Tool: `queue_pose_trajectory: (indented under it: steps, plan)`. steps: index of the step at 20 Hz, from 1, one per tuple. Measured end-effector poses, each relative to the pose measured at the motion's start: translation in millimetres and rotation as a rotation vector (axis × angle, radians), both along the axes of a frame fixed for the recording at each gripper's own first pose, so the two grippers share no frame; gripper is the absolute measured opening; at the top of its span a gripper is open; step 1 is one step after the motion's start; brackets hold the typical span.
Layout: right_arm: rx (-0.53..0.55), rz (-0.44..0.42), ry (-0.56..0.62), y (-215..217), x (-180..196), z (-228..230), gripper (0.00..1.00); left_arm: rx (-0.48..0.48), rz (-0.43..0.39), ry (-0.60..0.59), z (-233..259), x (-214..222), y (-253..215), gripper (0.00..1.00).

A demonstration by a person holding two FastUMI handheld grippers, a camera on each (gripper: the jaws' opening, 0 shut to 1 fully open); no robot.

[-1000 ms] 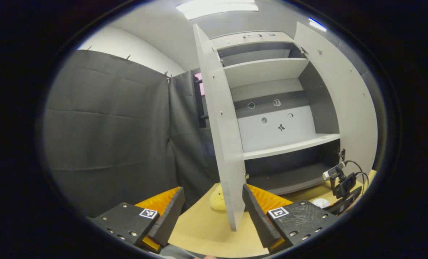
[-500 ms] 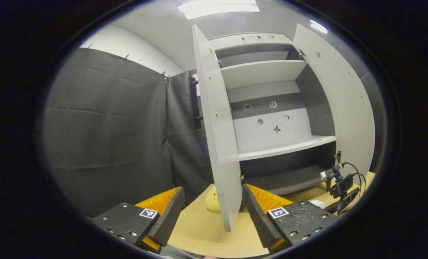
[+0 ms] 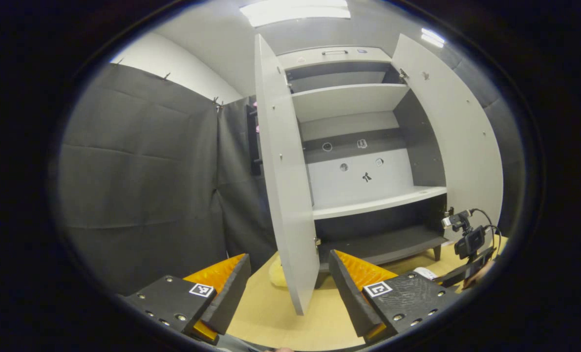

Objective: Grab one shoe with the right hand and put it into the shoe cabinet, grab the other shoe with the left hand and put it into the shoe cabinet; then close the right door with the right hand and the left door with the left hand.

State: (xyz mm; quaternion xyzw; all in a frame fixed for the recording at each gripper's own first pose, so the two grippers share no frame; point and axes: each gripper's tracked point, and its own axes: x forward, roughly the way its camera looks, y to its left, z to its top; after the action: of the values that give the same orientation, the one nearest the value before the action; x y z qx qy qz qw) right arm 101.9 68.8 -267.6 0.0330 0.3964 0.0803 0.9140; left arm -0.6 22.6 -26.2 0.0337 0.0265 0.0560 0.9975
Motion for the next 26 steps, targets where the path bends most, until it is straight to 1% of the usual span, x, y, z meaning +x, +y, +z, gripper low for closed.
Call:
queue_pose_trajectory:
  steps: [2,3,4,9,13,17,22,26]
  plan:
    - [0.024,-0.010,-0.028,-2,0,18,0.01,0.000,-0.017,-0.004,2,-1,-2,0.93]
    - [0.037,-0.013,-0.049,-3,2,31,0.00,-0.002,-0.026,-0.005,2,-1,-4,0.94]
    - [0.046,-0.013,-0.071,-5,2,43,0.01,-0.005,-0.035,-0.006,3,-1,-5,0.94]
    - [0.096,-0.014,-0.200,-8,15,123,0.01,-0.022,-0.077,-0.007,4,-2,-12,0.93]
    - [0.121,0.000,-0.289,-7,24,179,0.01,-0.035,-0.106,-0.016,7,-3,-17,0.94]
    - [0.148,0.017,-0.350,0,31,219,0.01,-0.045,-0.126,-0.024,10,-3,-20,0.93]
    - [0.157,0.041,-0.444,8,58,274,0.01,-0.064,-0.139,-0.027,5,-1,-23,0.93]
    - [0.161,0.029,-0.507,6,99,313,0.01,-0.075,-0.139,-0.025,6,-2,-24,0.93]
